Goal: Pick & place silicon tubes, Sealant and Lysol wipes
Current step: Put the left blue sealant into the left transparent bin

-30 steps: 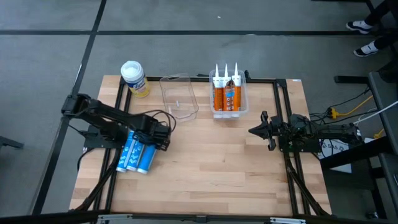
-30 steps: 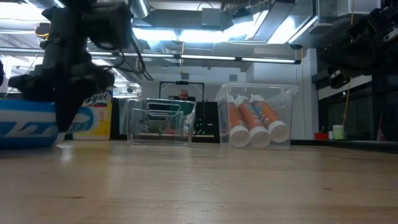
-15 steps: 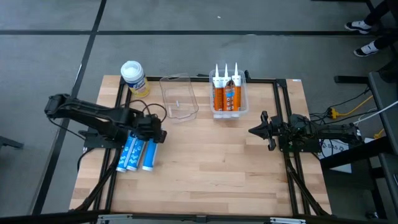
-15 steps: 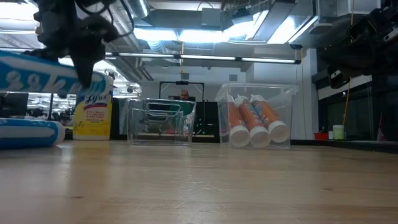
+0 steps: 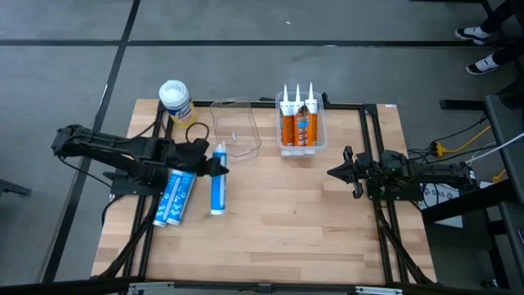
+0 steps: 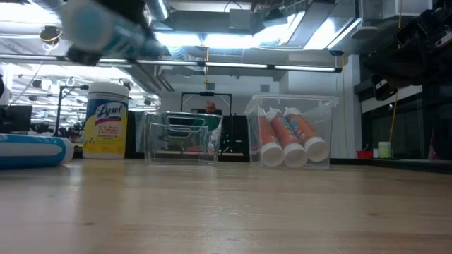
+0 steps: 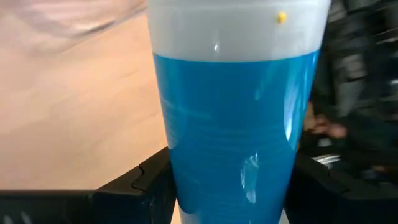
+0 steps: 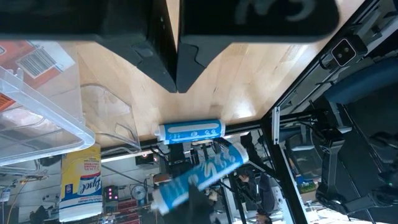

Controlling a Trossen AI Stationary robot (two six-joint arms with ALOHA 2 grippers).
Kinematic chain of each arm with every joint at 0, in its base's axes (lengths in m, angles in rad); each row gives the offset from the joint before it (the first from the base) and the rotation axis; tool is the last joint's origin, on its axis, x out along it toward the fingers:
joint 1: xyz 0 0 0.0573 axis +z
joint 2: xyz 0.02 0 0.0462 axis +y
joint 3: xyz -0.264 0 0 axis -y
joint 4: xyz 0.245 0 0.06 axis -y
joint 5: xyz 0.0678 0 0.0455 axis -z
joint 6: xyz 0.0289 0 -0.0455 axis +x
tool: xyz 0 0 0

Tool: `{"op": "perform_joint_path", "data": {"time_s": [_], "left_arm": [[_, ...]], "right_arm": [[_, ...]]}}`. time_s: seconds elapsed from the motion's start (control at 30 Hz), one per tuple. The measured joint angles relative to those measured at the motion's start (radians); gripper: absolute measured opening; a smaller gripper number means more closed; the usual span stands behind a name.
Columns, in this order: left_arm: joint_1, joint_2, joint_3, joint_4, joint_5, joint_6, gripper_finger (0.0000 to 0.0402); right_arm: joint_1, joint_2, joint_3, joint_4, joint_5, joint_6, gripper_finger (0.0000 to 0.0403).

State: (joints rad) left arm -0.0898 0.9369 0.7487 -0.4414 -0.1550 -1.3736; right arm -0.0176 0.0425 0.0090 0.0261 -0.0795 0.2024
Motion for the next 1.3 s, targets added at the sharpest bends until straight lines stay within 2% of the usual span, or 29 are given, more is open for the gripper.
{"op": "perform_joint_path", "data": {"time_s": [0.3,0.57,0.8,1.13,1.3], "left_arm": [[0.009,-0.012,0.0,0.302,-0.1,0.123,0.0218],[0.102,-0.012,0.0,0.475,-0.117,0.218,0.0217],[0.223,0.0,0.076,0.41,-0.066,0.299,0.0217],[0.382,0.067,0.234,0.185,0.021,0.389,0.0217],[0.437,0.126,0.3,0.121,0.028,0.434,0.0217]], "right_arm": [[0.0,0.0,0.0,0.0,0.0,0.0,0.0012],[0.0,0.0,0.0,0.0,0.0,0.001,0.0012],[0.0,0.0,0.0,0.0,0.0,0.0,0.0012],[0.0,0.0,0.0,0.0,0.0,0.0,0.0012],[0.0,0.0,0.0,0.0,0.0,0.001,0.0012]]}}
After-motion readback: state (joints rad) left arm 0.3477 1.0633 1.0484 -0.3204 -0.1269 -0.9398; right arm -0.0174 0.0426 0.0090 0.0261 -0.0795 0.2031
